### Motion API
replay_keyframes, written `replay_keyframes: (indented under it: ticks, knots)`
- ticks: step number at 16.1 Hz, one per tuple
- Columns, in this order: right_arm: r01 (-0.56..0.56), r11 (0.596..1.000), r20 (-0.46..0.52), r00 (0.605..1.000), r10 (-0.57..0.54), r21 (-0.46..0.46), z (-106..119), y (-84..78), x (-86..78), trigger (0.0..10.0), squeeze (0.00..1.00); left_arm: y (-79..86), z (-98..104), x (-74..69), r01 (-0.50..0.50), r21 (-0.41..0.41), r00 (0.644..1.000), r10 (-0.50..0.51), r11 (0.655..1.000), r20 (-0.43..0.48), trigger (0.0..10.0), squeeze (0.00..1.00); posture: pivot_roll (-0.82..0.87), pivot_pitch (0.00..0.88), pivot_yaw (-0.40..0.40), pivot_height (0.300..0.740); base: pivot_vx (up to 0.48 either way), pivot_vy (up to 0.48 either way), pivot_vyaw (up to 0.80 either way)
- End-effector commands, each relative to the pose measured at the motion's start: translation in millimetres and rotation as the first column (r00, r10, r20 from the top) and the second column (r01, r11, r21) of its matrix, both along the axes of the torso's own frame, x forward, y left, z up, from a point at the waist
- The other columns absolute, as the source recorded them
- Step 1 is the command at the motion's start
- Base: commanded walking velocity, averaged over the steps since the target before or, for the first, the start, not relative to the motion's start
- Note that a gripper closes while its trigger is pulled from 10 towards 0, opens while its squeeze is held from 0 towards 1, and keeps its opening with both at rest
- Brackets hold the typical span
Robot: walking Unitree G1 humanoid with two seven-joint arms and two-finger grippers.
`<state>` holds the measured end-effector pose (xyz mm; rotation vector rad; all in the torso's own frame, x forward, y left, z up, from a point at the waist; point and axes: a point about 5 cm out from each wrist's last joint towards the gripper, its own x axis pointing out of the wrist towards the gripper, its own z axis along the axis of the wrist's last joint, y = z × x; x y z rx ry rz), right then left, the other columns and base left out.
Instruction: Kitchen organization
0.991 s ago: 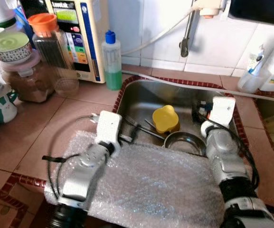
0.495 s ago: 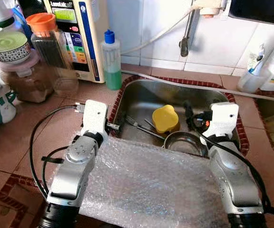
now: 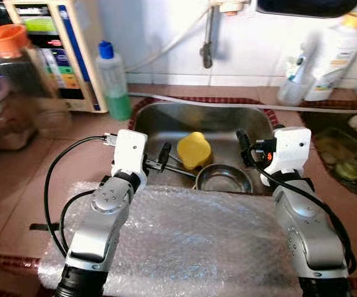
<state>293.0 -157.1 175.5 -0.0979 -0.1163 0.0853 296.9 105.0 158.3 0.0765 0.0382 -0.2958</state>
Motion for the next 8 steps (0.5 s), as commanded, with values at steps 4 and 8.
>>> replay_keyframes:
  ticks: [4,8]
  knots:
    - [-0.026,1.0,0.005,1.0,0.026,0.01,4.5,3.6,-0.7,10.0,0.0,-0.3,3.4,-1.5,-0.002,0.023,1.0,0.002,1.0,0.015,10.0,0.0,0.05,0.096,0.029,0.74,0.0,0.0,0.0]
    - [-0.035,0.999,-0.001,0.999,0.035,0.021,3.7,7.4,-0.8,10.0,0.0,0.9,3.8,-0.4,-0.004,0.028,1.0,0.004,1.0,0.017,10.0,0.0,0.05,0.094,0.029,0.74,-0.264,0.0,0.0]
